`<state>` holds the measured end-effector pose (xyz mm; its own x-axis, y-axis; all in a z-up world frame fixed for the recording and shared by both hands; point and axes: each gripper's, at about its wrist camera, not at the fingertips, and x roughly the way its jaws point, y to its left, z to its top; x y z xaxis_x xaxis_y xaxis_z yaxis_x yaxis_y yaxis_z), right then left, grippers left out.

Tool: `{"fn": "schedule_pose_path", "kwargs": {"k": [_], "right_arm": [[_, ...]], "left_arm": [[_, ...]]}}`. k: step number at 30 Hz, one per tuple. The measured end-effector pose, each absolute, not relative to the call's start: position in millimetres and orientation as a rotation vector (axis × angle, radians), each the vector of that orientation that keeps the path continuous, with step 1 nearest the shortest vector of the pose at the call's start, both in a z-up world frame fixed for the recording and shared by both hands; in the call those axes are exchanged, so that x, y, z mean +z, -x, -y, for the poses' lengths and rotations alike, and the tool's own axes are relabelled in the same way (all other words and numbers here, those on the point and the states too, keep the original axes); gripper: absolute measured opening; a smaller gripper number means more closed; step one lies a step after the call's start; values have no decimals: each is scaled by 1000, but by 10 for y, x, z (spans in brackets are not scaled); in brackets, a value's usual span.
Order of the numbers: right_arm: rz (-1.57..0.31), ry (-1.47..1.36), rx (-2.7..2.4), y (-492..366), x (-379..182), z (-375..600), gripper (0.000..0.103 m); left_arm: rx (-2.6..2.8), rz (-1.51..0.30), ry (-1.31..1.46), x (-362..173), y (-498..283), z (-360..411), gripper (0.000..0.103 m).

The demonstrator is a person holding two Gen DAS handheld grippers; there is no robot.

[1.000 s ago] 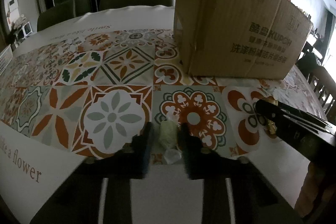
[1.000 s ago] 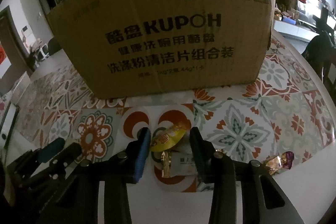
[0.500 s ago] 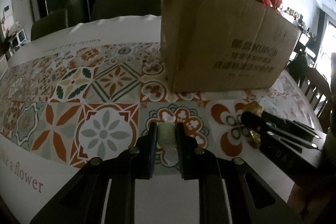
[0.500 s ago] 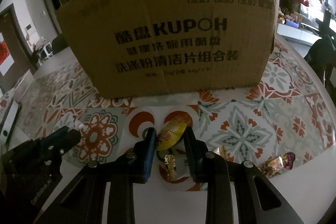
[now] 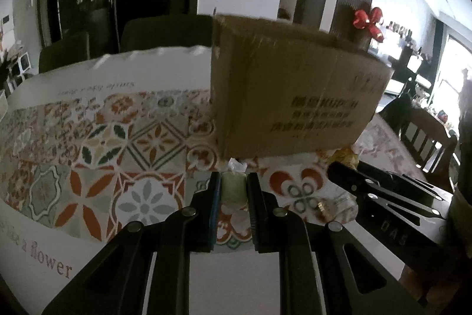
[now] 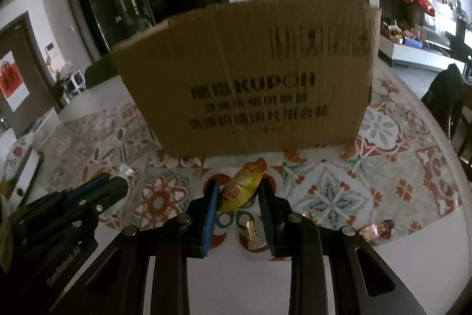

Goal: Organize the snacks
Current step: 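Carry both items into the box and open both tools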

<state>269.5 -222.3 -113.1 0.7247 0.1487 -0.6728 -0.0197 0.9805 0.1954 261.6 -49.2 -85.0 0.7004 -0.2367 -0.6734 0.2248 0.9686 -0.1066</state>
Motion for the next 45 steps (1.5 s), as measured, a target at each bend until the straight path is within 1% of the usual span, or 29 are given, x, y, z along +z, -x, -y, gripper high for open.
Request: {"fn": "schedule_pose_path", "kwargs": {"k": [10, 23, 35, 45], "right_arm": [[-651, -142, 83, -2595, -712, 2294, 29], [-523, -106, 70, -2721, -138, 2478, 29], [-498, -57, 84, -3068, 135, 2592, 29], [-542, -30, 73, -3434, 159, 2690, 29]], "left_arm": [[-297, -655, 15, -460, -2641, 568, 18], [-325, -512, -31, 48, -2838, 744, 18], [-352, -497, -80, 276, -3294, 962, 18], [-354, -558, -133, 214, -3752, 1143, 19]]}}
